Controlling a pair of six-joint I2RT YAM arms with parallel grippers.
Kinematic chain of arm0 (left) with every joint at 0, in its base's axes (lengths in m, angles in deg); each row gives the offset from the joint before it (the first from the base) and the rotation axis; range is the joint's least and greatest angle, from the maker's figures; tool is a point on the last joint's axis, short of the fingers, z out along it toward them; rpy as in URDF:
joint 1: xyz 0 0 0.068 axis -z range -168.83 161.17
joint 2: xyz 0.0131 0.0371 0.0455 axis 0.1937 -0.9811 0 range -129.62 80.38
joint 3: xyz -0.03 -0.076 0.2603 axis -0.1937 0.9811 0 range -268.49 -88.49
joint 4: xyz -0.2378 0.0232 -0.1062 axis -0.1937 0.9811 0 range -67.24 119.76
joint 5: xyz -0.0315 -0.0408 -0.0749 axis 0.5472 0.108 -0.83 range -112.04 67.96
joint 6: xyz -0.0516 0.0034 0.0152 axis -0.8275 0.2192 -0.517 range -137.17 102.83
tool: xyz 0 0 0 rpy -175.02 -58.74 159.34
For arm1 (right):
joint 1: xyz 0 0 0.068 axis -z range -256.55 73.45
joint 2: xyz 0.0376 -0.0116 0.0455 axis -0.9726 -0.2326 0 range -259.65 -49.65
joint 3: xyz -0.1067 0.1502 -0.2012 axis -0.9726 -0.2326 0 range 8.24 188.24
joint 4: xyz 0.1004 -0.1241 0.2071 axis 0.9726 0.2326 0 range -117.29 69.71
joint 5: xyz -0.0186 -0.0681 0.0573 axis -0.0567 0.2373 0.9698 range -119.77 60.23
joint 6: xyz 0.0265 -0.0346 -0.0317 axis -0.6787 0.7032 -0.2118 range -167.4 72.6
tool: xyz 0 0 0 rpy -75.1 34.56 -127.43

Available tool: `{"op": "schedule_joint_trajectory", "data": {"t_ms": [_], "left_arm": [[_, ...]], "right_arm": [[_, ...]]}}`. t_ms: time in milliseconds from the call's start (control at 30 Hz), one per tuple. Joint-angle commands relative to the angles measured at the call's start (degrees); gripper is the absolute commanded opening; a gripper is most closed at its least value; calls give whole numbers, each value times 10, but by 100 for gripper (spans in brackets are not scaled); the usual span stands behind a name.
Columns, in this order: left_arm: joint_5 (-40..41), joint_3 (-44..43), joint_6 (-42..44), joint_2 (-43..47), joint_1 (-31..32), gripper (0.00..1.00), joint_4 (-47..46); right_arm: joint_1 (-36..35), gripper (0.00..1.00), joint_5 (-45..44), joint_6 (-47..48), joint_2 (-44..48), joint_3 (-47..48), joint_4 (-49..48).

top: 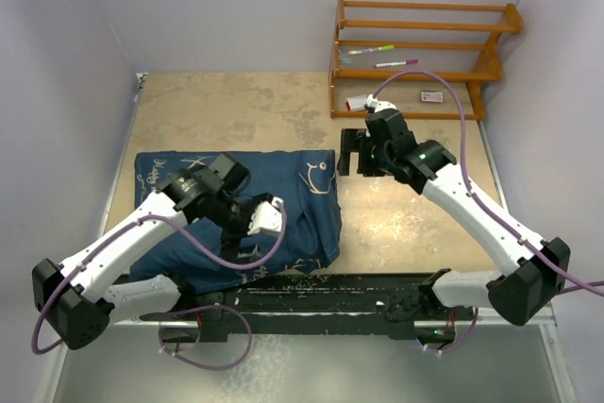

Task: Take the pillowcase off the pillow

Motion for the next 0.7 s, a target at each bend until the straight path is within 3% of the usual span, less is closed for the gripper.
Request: {"op": "schedule_joint_trajectory", "data": {"t_ms": [0,133,267,567,600,667], "left_arm": [[54,58,34,11,51,99,-6],[94,119,24,14,100,99,-99],[210,173,-19,-26,149,99,-244],[412,243,-15,-105,222,100,-426],[424,252,-12,-114,224,92,-435],[450,269,-8,-130,226,42,-448]], "right_arm": [[0,100,-21,-47,27,-21,-56],[1,100,-11,-67,26,-57,-76],[0,100,-2,-83,21,-83,-91],[0,100,-17,-108,43,-105,-92],[1,100,-19,-109,47,-108,-95],[1,100,-16,-107,50,-114,-103]]}}
